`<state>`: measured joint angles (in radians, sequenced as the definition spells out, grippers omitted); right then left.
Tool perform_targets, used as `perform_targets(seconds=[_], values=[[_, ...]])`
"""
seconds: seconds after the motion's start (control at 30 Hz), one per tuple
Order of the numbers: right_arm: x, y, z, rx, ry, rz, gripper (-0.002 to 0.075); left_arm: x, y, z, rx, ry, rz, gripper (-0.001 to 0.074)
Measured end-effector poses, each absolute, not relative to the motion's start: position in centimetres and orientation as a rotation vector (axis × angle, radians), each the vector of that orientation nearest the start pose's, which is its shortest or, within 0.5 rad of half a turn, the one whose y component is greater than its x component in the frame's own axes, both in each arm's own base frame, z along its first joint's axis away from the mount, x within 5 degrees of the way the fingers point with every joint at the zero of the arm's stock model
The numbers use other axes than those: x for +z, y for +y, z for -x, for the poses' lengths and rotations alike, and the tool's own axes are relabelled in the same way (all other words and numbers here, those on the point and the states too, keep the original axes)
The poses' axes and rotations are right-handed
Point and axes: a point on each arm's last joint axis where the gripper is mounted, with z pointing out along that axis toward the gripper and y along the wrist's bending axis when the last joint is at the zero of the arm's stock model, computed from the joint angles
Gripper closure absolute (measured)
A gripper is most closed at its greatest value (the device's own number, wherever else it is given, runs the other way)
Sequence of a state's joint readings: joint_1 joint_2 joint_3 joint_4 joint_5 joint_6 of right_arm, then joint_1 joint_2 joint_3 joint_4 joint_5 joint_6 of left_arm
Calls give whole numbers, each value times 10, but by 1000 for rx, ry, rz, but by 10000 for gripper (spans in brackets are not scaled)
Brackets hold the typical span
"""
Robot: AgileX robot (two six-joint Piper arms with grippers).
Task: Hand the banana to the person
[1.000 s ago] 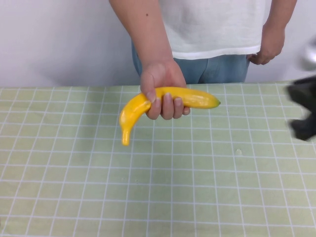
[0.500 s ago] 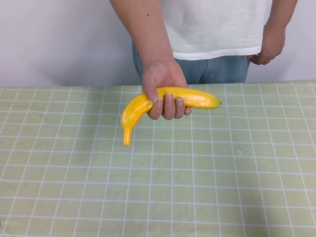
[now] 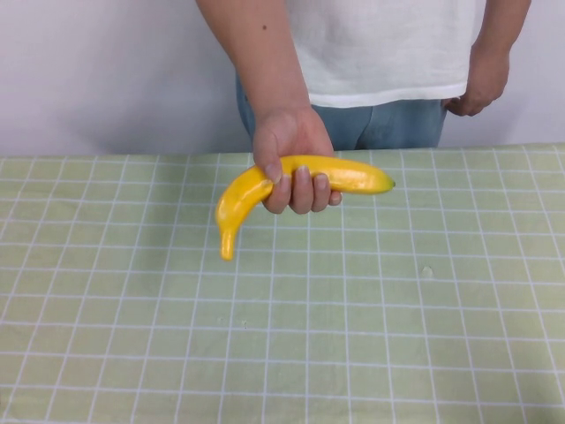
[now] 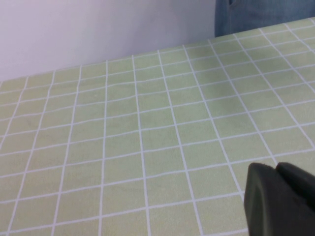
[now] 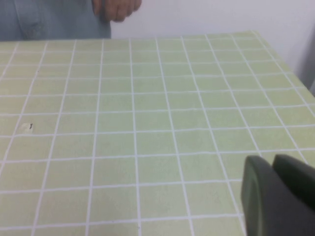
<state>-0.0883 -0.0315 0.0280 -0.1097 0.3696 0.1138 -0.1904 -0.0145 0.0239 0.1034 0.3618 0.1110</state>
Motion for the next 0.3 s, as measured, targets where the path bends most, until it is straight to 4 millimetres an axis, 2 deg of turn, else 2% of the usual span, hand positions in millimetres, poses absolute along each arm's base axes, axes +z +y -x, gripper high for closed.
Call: perform_targets(seconds=[0.3], values=[[172, -8, -51, -88, 1848, -123, 733, 174, -7, -52, 50, 1821, -344, 734]])
